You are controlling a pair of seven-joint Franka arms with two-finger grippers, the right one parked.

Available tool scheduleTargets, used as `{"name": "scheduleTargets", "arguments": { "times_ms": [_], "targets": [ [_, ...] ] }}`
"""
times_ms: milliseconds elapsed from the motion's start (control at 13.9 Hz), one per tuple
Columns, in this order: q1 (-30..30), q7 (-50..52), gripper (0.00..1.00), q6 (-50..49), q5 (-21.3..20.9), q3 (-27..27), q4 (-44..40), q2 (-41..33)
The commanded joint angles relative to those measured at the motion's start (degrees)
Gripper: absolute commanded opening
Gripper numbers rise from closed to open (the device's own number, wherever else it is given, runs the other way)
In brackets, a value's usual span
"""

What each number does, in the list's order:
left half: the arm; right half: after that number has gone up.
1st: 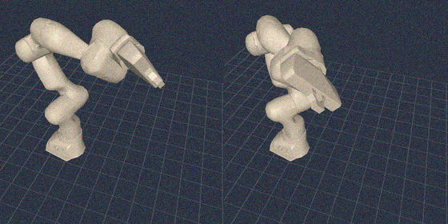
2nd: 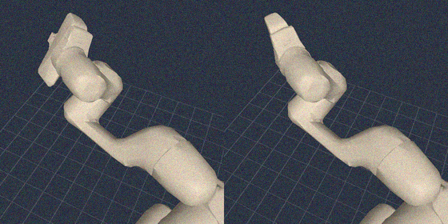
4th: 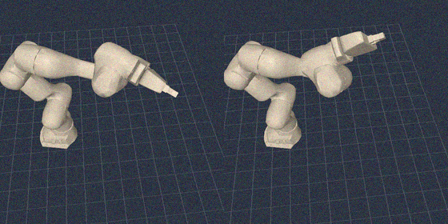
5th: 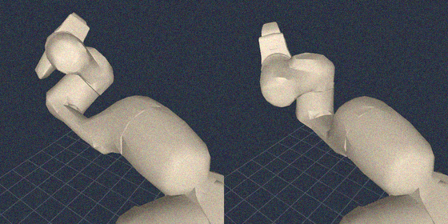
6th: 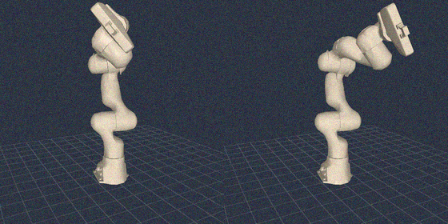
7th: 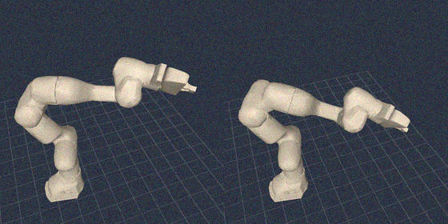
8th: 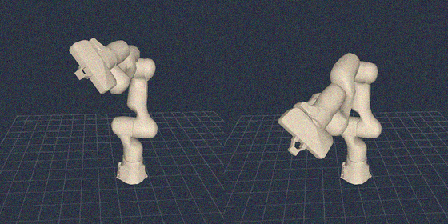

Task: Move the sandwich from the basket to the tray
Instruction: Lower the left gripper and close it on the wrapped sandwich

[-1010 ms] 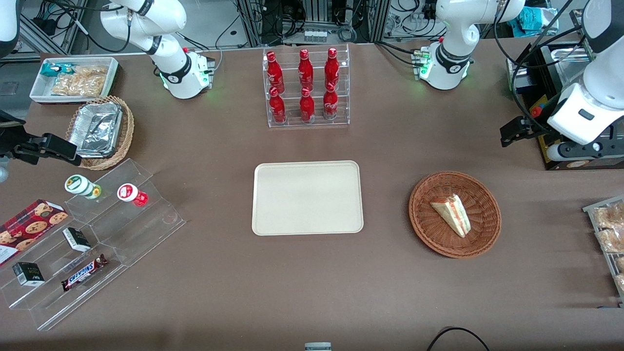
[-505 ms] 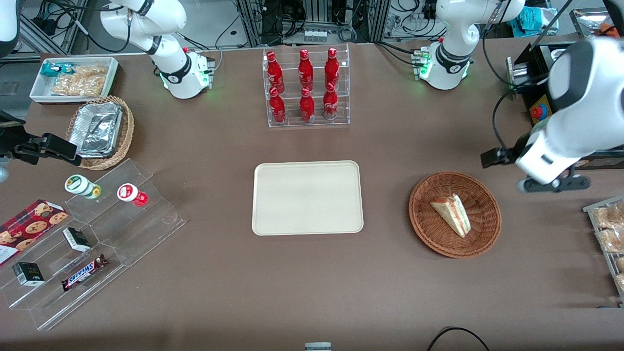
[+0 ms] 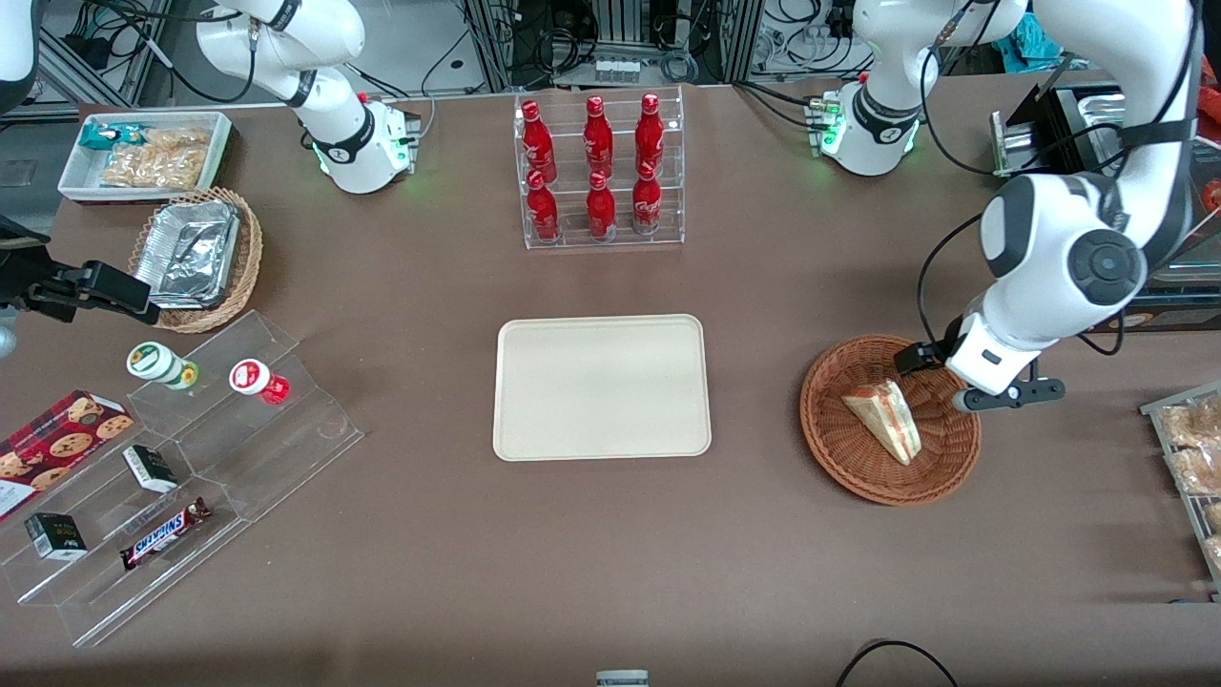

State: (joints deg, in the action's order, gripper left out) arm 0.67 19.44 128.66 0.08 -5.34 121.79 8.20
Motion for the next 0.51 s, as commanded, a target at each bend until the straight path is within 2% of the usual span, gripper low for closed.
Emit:
{"name": "scheduleTargets", "arguments": {
  "times_ms": [0,144,433],
  "targets": [
    [0.6,16.3,1.0,6.5,-0.3,-0.4,3.9,-0.7],
    [1.6,25.5,1.0,7.0,-0.2,-0.4,2.3,1.7],
    [2.1,32.1,1.0,9.5,-0.1,-0.5,-0.7,6.7]
  ]
}}
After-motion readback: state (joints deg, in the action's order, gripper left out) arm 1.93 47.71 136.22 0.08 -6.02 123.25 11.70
